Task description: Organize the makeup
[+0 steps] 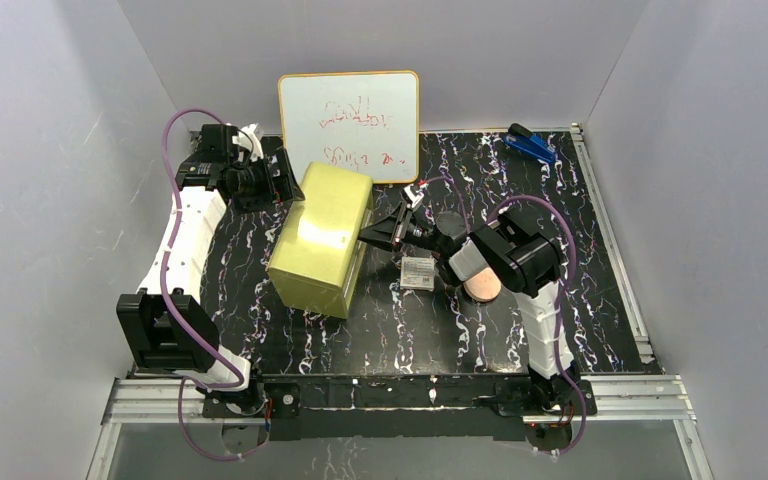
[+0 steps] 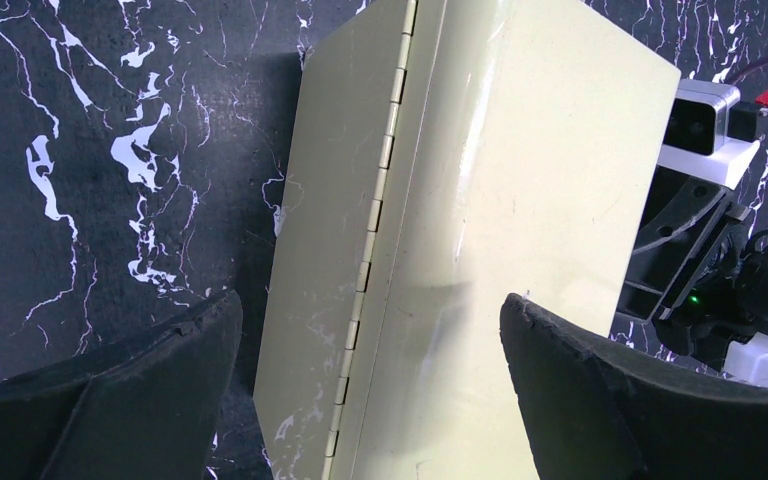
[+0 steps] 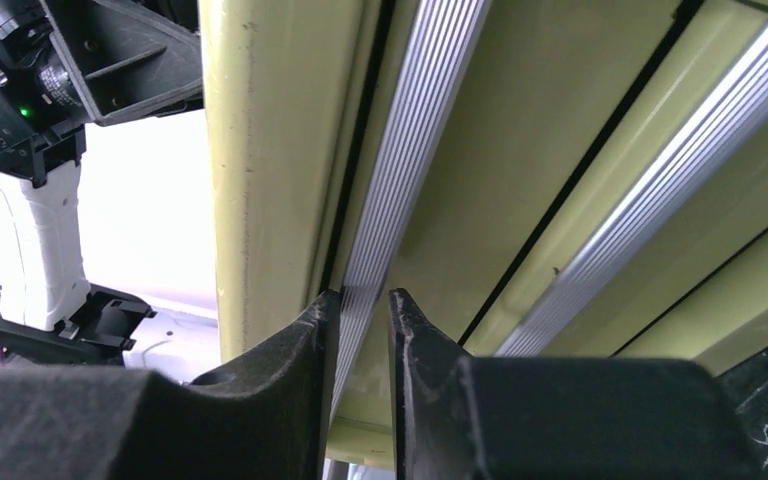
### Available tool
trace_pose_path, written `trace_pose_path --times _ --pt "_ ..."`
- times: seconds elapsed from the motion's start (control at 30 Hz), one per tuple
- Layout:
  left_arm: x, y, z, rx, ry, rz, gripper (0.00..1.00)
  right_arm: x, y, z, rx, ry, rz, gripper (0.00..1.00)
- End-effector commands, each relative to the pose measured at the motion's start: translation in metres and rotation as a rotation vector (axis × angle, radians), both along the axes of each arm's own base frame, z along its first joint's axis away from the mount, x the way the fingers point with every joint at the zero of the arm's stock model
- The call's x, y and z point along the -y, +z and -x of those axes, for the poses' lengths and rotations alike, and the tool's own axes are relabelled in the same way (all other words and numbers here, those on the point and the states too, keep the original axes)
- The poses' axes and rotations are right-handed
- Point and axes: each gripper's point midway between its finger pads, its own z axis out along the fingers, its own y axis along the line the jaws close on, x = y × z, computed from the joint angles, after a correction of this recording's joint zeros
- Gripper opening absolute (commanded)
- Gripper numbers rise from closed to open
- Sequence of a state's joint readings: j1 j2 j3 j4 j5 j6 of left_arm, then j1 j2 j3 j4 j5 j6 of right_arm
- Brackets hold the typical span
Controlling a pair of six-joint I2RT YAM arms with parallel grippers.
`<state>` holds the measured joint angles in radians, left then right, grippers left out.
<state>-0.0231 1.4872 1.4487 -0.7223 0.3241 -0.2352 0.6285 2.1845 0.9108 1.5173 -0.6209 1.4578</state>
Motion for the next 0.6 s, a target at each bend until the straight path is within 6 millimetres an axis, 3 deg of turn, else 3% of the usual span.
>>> trace_pose_path --times 0.0,0.13,0.27,0.37,0.57 --pt "0.001 0.012 0.01 0.028 -0.017 0.005 0.98 -0.006 0.007 -0.003 0.042 -0.006 -0.038 0.29" --pt "0.002 0.011 0.01 0.028 -0.02 0.01 0.98 -0.008 0.007 -0.003 0.041 -0.005 -0.044 0.26" --pt "0.004 0.01 0.011 0.025 -0.024 0.017 0.98 -0.013 0.008 -0.003 0.035 0.005 -0.068 0.41" --pt "0.004 0.007 0.012 0.017 -0.027 0.023 0.98 -0.019 0.007 -0.002 0.023 0.018 -0.093 0.44" --pt "0.007 0.005 0.015 0.01 -0.03 0.037 0.98 -0.029 0.008 0.001 0.0 0.033 -0.176 0.32"
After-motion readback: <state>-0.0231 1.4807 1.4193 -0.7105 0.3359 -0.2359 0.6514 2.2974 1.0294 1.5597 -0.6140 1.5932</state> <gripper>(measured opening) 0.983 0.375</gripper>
